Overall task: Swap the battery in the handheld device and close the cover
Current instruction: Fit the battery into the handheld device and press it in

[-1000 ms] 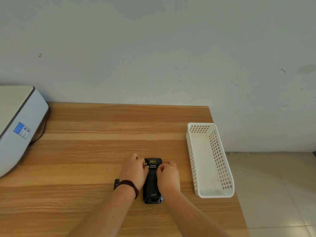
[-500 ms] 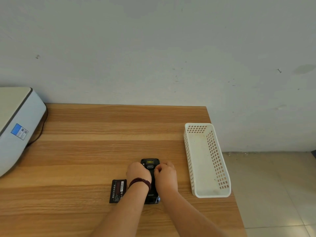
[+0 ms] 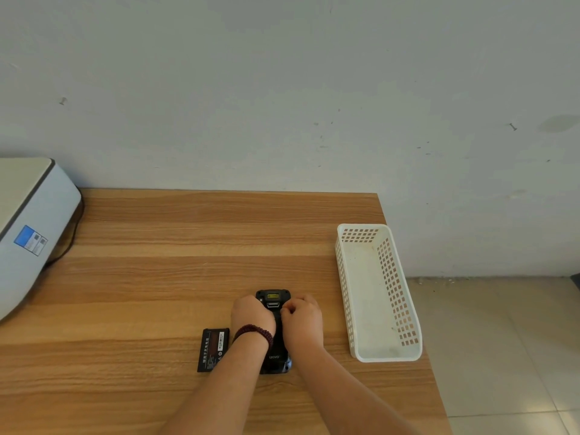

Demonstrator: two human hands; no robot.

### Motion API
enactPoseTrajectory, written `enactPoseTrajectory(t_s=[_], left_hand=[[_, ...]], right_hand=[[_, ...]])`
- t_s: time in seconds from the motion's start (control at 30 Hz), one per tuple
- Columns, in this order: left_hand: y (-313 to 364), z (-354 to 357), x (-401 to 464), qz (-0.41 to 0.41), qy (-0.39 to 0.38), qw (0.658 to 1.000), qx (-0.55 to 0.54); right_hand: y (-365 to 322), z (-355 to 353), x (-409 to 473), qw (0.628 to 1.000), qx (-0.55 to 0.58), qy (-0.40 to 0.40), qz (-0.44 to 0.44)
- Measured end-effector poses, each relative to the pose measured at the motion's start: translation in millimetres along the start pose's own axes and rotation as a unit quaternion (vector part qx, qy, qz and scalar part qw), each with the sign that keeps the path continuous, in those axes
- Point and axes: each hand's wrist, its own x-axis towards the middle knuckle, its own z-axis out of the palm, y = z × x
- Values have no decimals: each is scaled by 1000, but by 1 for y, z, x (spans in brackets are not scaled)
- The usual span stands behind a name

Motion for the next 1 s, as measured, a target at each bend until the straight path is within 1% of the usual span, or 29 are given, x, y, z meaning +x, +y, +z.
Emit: enactPoseTrajectory(t_s=[0.3, 0.43, 0.63, 0.83, 1.0], left_hand=[[-3, -4, -2, 38, 17, 999, -1], [-2, -7, -5, 14, 16, 1000, -7], [5, -7, -7, -9, -4, 1000, 4], [9, -7, -6, -13, -10, 1000, 11], [6, -6, -2, 7, -13, 1000, 19]], right_hand=[[0, -2, 1, 1000, 1, -14, 9], [-1, -1, 0, 1000, -12, -5, 22], [-5, 2, -3, 999, 6, 9, 35], [-4, 0, -2, 999, 20, -3, 30], [-2, -2, 1, 1000, 2, -12, 6]])
